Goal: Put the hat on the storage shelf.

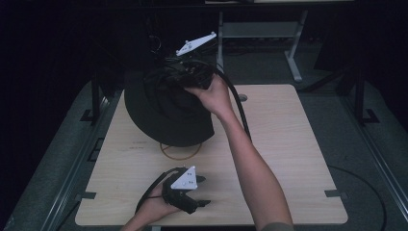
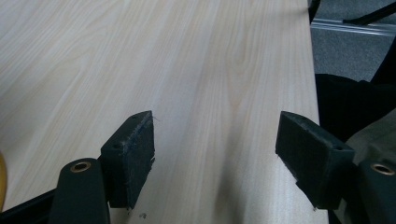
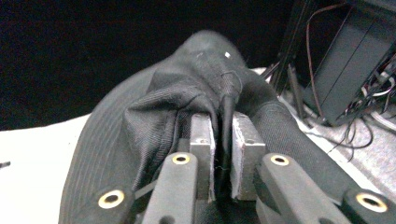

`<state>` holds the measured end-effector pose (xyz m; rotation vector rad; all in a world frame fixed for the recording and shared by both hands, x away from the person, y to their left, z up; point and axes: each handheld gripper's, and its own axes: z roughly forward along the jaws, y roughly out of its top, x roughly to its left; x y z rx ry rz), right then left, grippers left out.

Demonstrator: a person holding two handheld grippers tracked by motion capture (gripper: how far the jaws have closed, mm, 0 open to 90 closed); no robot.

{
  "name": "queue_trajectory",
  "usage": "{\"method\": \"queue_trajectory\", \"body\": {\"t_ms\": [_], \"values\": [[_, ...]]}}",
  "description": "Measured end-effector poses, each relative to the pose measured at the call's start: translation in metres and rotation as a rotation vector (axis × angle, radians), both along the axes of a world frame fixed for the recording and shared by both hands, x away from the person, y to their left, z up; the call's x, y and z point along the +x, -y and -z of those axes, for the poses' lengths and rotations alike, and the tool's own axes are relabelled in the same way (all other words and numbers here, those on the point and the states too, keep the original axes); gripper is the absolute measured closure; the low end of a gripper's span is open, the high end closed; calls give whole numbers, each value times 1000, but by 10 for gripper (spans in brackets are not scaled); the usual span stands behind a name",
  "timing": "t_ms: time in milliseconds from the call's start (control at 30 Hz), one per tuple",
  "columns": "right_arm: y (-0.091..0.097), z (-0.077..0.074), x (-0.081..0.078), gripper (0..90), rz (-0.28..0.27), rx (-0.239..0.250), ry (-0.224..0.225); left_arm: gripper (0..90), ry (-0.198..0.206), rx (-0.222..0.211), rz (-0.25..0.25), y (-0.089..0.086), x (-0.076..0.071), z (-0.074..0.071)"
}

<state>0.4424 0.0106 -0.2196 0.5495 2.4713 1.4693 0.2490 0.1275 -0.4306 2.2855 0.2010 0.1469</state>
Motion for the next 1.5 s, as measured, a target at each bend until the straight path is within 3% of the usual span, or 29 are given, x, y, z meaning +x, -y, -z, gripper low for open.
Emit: {"method": "queue_trajectory", "body": {"t_ms": [167, 233, 400, 533, 1167, 1333, 1500], "values": [[-18, 12, 4, 690, -14, -56, -41, 272, -4, 6, 7, 2, -2, 1], [-19, 15, 3, 679, -25, -34, -51, 272, -7, 4, 6, 2, -2, 0], [-16, 18, -1, 555, -41, -7, -56, 272, 8, 8, 14, 1, -3, 0], [-6, 18, -3, 497, -37, 73, -75, 270, 2, 4, 7, 0, -4, 0], [42, 22, -18, 404, 20, 109, -49, 262, 3, -11, -16, -5, -3, 0], [52, 24, -21, 385, 29, 99, -52, 258, 1, -18, -23, -7, -2, 0], [62, 27, -24, 358, 33, 110, -52, 248, -19, -34, -42, -8, -1, 0]]}}
